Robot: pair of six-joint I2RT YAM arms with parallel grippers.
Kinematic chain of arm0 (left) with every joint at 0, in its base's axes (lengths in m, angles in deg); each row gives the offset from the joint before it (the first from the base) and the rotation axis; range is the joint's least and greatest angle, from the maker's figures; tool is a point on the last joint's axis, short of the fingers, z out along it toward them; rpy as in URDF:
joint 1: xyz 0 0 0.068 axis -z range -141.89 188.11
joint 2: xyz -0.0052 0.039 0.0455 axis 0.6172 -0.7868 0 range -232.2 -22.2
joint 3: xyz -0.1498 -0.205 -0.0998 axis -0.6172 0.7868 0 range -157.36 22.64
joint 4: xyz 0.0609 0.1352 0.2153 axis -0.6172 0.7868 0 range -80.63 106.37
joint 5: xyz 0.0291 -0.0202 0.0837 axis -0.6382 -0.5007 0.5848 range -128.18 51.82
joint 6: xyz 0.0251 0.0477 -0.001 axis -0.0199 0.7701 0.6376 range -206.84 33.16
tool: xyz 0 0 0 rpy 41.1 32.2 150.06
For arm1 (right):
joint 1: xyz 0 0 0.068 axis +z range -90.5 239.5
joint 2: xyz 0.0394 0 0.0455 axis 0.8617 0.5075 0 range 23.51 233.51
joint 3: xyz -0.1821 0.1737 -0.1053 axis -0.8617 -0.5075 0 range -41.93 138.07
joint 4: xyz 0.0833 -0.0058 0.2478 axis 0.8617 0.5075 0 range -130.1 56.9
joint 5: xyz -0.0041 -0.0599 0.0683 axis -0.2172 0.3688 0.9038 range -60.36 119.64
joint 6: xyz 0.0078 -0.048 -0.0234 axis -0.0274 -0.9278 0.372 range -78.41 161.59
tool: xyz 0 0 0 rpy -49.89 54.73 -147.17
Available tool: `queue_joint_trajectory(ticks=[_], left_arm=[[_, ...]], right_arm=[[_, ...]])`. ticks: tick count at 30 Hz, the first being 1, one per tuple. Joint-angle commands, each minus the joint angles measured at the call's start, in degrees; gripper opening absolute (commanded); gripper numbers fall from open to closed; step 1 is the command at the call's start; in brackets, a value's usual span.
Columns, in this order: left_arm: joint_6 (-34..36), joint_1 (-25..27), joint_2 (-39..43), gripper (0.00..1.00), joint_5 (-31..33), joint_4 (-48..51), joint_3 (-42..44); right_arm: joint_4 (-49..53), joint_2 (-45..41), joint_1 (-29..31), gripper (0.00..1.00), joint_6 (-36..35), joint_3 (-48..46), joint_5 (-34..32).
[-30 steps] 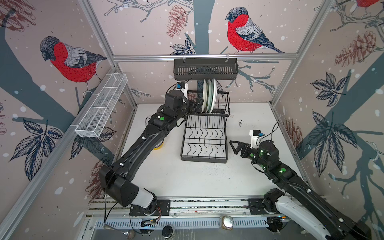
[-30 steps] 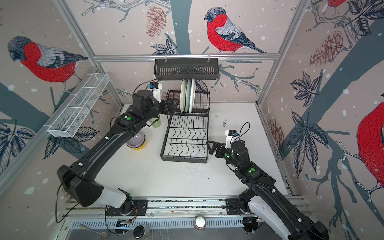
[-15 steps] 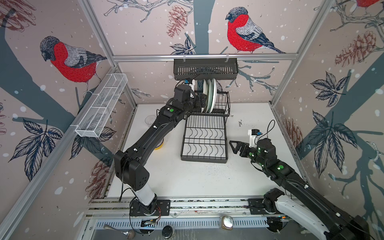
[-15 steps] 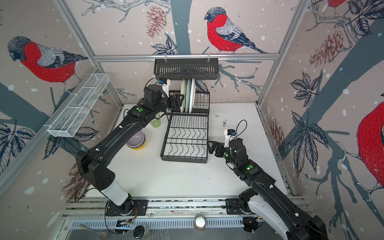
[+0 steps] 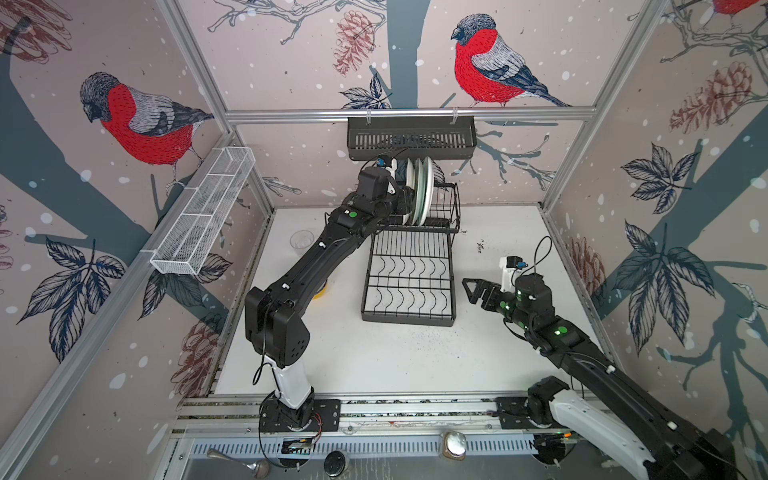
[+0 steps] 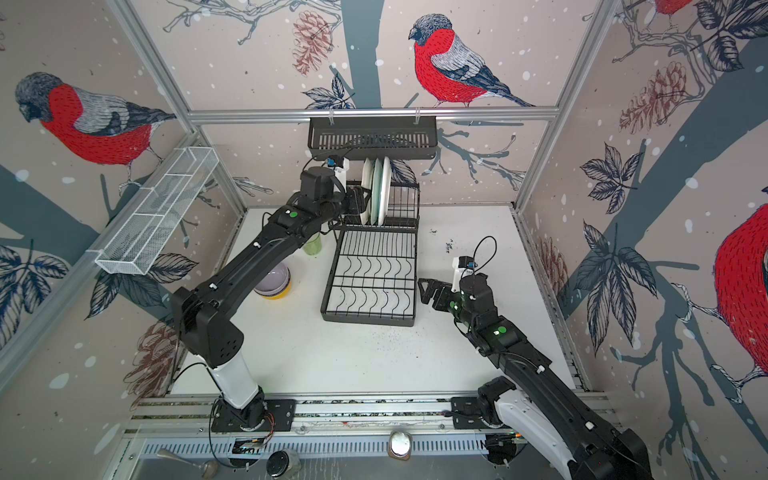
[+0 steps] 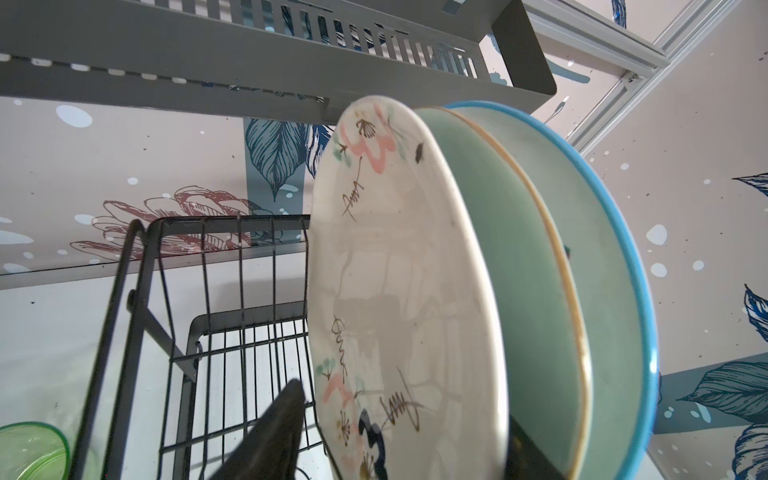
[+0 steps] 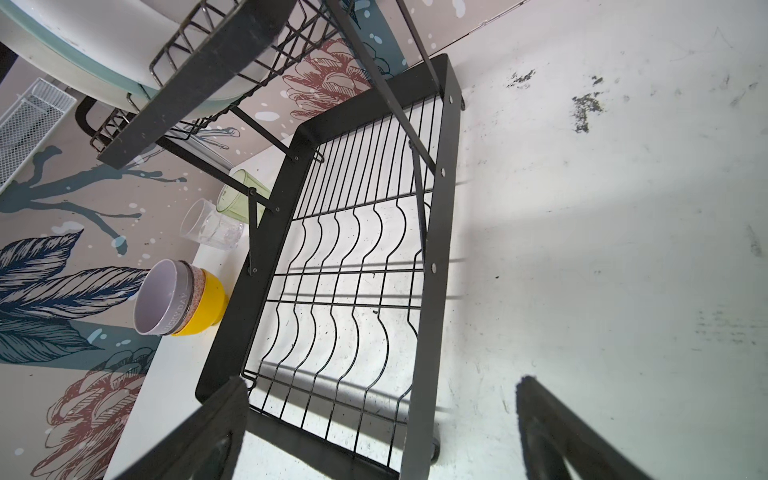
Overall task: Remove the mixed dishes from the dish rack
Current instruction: 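Close the left gripper on the rim of the white plate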
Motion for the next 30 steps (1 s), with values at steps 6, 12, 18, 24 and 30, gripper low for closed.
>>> queue_joint_trajectory(ticks=[6, 12, 18, 24, 30], left_arm=[[1.54, 0.04, -3.4, 0.58, -1.54, 1.49, -4.53], [2.42, 0.12, -3.48, 0.51, -1.84, 1.34, -4.36], [3.07, 0.04, -3.57, 0.43, -2.29, 0.91, -4.48], [3.59, 0.09, -3.48, 0.31, -2.65, 0.11, -4.63], [4.59, 0.08, -3.65, 0.2, -3.08, 0.35, -5.41]], right_arm=[[0.87, -0.39, -0.89, 0.95, -1.1, 0.08, 0.77], [1.01, -0.79, -1.21, 0.94, -1.43, 0.17, 0.78], [0.7, -0.73, -1.28, 0.94, -1.08, -0.24, 0.92], [0.91, -0.88, -1.3, 0.95, -0.66, -0.36, 0.59], [0.11, -2.43, -1.26, 0.99, -0.5, -1.31, 0.29]])
